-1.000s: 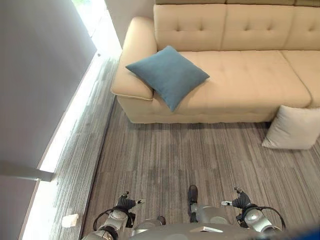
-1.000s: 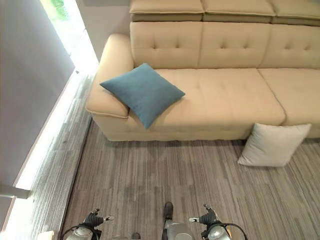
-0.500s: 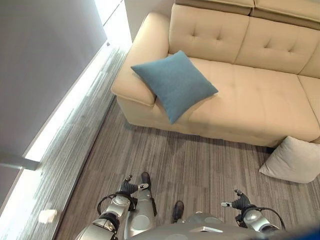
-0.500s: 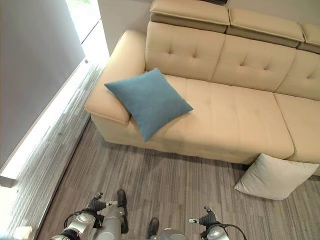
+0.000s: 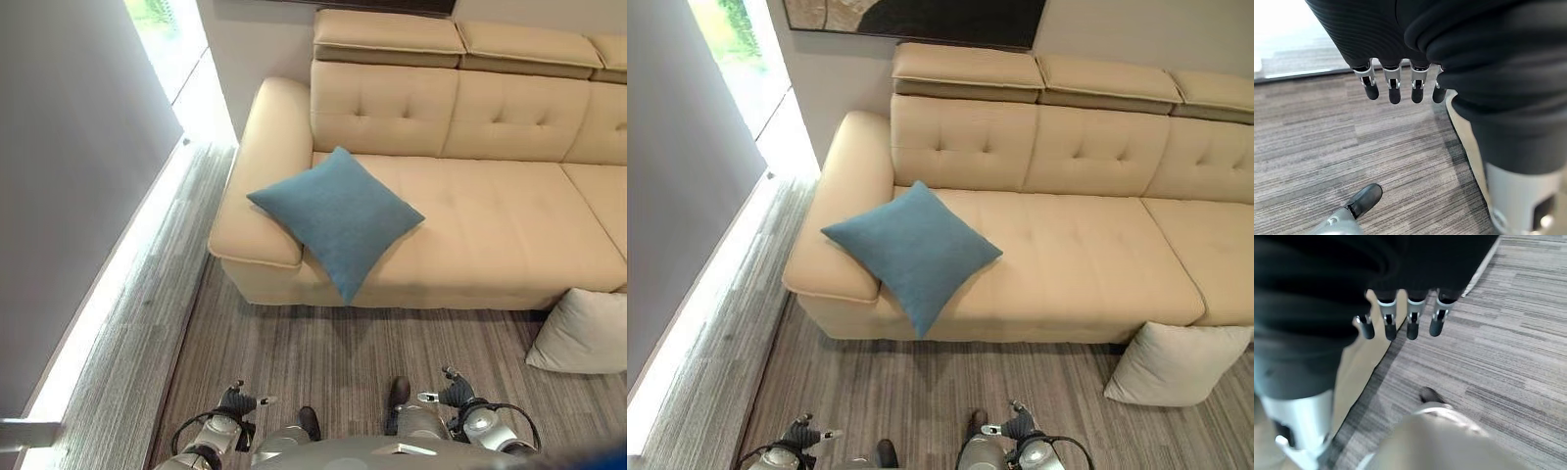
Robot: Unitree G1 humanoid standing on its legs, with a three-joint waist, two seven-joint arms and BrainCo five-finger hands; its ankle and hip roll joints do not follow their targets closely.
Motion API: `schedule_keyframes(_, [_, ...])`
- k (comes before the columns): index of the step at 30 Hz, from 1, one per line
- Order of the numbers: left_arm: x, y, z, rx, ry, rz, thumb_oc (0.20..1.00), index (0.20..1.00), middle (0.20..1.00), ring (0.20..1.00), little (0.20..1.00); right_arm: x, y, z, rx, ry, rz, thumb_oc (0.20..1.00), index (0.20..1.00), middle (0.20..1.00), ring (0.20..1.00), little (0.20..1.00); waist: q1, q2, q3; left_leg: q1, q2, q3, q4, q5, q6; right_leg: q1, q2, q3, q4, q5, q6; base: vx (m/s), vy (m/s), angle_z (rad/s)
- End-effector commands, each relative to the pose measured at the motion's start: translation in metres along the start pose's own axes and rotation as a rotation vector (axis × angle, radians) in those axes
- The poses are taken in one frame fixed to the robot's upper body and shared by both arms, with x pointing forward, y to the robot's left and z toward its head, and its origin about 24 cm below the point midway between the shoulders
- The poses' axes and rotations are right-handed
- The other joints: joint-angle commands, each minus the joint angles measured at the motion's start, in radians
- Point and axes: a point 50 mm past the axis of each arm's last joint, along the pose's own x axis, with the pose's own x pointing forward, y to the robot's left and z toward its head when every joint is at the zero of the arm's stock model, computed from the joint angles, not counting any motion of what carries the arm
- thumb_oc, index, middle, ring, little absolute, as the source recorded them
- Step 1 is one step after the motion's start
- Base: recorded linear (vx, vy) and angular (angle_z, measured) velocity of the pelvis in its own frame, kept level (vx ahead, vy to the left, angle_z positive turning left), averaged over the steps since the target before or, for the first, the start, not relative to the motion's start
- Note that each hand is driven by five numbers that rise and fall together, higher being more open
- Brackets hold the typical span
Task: Pick up all the scattered cushions and arrange them neatly on the sofa.
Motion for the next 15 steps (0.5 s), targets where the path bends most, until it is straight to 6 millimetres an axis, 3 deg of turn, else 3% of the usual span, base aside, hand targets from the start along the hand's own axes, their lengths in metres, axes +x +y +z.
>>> schedule_keyframes(1, [0.003, -0.001, 0.022, 0.002, -0.073, -0.005, 1.0, 1.0, 1.0, 1.0, 1.0, 0.005, -0.03, 0.008, -0.038, -0.036, -0.072, 1.0, 1.0, 1.0, 1.0, 1.0, -0.003, 0.017, 0.036, -0.011, 0.039, -0.134, 0.121, -0.094, -0.053, 0.065, 0.071, 0.023, 0.039, 0.005, -0.031, 0.21, -0.304, 0.24])
schedule_keyframes(3, [0.003, -0.003, 0.023, -0.009, -0.074, -0.01, 1.0, 1.0, 1.0, 1.0, 1.0, 0.004, -0.03, 0.004, -0.027, -0.029, -0.072, 1.0, 1.0, 1.0, 1.0, 1.0, -0.01, 0.015, 0.027, -0.007, 0.062, -0.14, 0.13, -0.09, -0.077, 0.092, 0.092, 0.014, 0.022, -0.008, -0.048, 0.16, -0.337, 0.39])
schedule_keyframes(4, [0.003, -0.007, 0.027, -0.018, -0.086, -0.021, 1.0, 1.0, 1.0, 1.0, 1.0, 0.004, -0.031, 0.002, -0.022, -0.024, -0.075, 1.0, 1.0, 1.0, 1.0, 1.0, -0.011, 0.013, 0.04, -0.057, 0.096, -0.158, 0.257, -0.034, -0.119, 0.137, 0.133, 0.007, -0.005, -0.028, -0.082, 0.16, -0.523, 0.53])
schedule_keyframes(5, [0.003, -0.007, 0.034, -0.028, -0.106, -0.027, 1.0, 1.0, 1.0, 1.0, 1.0, 0.004, -0.033, -0.001, -0.023, -0.015, -0.081, 1.0, 1.0, 1.0, 1.0, 1.0, -0.008, 0.001, 0.051, -0.12, 0.124, -0.147, 0.374, 0.019, -0.135, 0.158, 0.144, 0.0, -0.019, -0.045, -0.111, 0.15, -0.541, 0.44])
schedule_keyframes(6, [0.003, -0.009, 0.038, -0.033, -0.118, -0.035, 1.0, 1.0, 1.0, 1.0, 1.0, 0.003, -0.034, -0.004, -0.018, 0.002, -0.084, 1.0, 1.0, 1.0, 1.0, 1.0, -0.002, -0.003, 0.062, -0.159, 0.128, -0.147, 0.421, 0.022, -0.128, 0.181, 0.153, -0.003, -0.033, -0.061, -0.123, 0.15, -0.322, 0.21])
schedule_keyframes(8, [0.002, -0.012, 0.037, -0.036, -0.113, -0.044, 1.0, 1.0, 1.0, 1.0, 1.0, 0.003, -0.036, -0.007, -0.015, 0.013, -0.091, 1.0, 1.0, 1.0, 1.0, 1.0, 0.013, -0.006, 0.067, -0.21, 0.089, -0.149, 0.377, -0.031, -0.104, 0.207, 0.16, 0.009, -0.044, -0.081, -0.12, 0.18, -0.118, 0.05])
schedule_keyframes(9, [0.002, -0.013, 0.034, -0.032, -0.103, -0.046, 1.0, 1.0, 1.0, 1.0, 1.0, 0.003, -0.036, -0.009, -0.018, 0.018, -0.094, 1.0, 1.0, 1.0, 1.0, 1.0, 0.014, -0.006, 0.061, -0.233, 0.078, -0.138, 0.34, -0.028, -0.097, 0.214, 0.161, 0.006, -0.051, -0.09, -0.117, 0.18, -0.018, 0.14])
schedule_keyframes(13, [0.001, -0.013, 0.028, -0.033, -0.084, -0.043, 1.0, 1.0, 1.0, 1.0, 1.0, 0.002, -0.035, -0.014, -0.022, 0.041, -0.095, 1.0, 1.0, 1.0, 1.0, 1.0, 0.034, 0.009, 0.063, -0.288, 0.065, -0.086, 0.214, 0.056, -0.102, 0.269, 0.196, 0.018, -0.065, -0.125, -0.116, 0.21, 0.009, 0.11])
schedule_keyframes(15, [0.001, -0.012, 0.025, -0.061, -0.074, -0.042, 1.0, 1.0, 1.0, 1.0, 1.0, 0.002, -0.031, -0.013, -0.032, 0.04, -0.084, 1.0, 1.0, 1.0, 1.0, 1.0, 0.051, 0.014, 0.055, -0.281, 0.052, -0.103, 0.171, 0.061, -0.091, 0.284, 0.215, 0.037, -0.06, -0.143, -0.113, 0.28, 0.087, 0.01])
